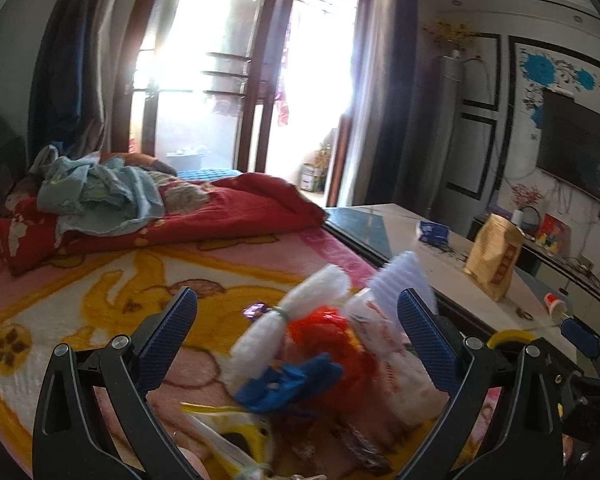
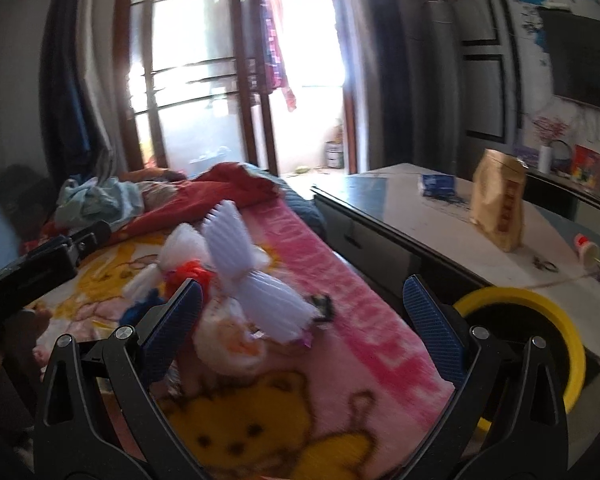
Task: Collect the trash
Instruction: 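Grasp the white foam net sleeve with the right tool while the left tool grasps the white foam net bundle, then carry both held foam nets over the yellow trash bin with both tools, then open both tools to drop the foam nets into the bin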
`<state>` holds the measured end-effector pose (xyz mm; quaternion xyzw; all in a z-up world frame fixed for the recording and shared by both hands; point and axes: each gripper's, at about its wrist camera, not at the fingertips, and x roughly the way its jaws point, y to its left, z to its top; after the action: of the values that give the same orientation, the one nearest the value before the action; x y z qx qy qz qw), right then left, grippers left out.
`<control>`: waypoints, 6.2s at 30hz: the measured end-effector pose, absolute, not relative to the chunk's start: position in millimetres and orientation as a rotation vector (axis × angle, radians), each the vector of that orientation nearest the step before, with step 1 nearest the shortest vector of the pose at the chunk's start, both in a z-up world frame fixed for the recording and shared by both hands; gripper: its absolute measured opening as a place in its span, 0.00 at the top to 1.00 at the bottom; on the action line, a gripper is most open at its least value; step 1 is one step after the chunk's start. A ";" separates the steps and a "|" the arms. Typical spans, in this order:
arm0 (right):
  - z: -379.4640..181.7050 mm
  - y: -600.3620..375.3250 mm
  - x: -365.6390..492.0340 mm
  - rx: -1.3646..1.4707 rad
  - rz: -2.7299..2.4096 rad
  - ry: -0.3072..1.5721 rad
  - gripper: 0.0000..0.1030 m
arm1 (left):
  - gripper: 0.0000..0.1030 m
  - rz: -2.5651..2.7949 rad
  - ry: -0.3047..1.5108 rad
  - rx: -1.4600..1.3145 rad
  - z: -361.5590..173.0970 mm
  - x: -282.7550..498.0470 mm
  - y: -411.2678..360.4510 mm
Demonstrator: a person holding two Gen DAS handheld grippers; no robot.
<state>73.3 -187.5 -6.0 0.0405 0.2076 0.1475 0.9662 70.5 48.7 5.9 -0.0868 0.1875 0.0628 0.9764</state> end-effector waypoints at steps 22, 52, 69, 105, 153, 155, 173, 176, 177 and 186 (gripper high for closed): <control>-17.2 -133.2 172.0 -0.007 0.551 0.708 0.26 | 0.06 0.090 0.572 -0.303 -14.3 119.4 151.9; -28.3 -141.8 181.9 0.089 0.579 0.765 0.77 | 0.80 -0.157 0.789 -0.320 -60.0 164.4 114.6; -5.3 -185.6 161.3 0.164 0.511 0.689 0.77 | 0.83 -0.261 0.644 -0.284 -0.7 140.0 67.1; -19.5 -336.8 152.3 0.340 0.158 0.653 0.77 | 0.83 -0.444 0.725 -0.141 -9.3 148.5 -62.6; -69.3 -462.5 154.9 0.513 -0.142 0.694 0.52 | 0.37 -0.638 0.929 0.107 -96.2 191.4 -255.4; -70.1 -462.0 154.8 0.506 -0.142 0.698 0.51 | 0.25 -0.656 0.898 0.079 -92.4 188.1 -251.6; -49.1 -406.7 154.4 0.426 -0.051 0.659 0.32 | 0.06 -0.485 0.719 -0.069 -52.4 170.9 -169.0; -44.0 -392.8 154.1 0.407 -0.016 0.657 0.32 | 0.06 -0.455 0.705 -0.081 -48.3 167.6 -155.0; -42.6 -389.1 153.9 0.404 -0.008 0.657 0.32 | 0.06 -0.447 0.701 -0.084 -47.0 167.2 -151.5; -28.2 -357.2 148.0 0.373 0.076 0.639 0.30 | 0.06 -0.361 0.656 -0.122 -32.4 157.3 -109.7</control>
<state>148.0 -357.2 -28.2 0.1823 0.3121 0.0369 0.9317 157.3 -109.7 -32.4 -0.0596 0.3204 -0.1764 0.9288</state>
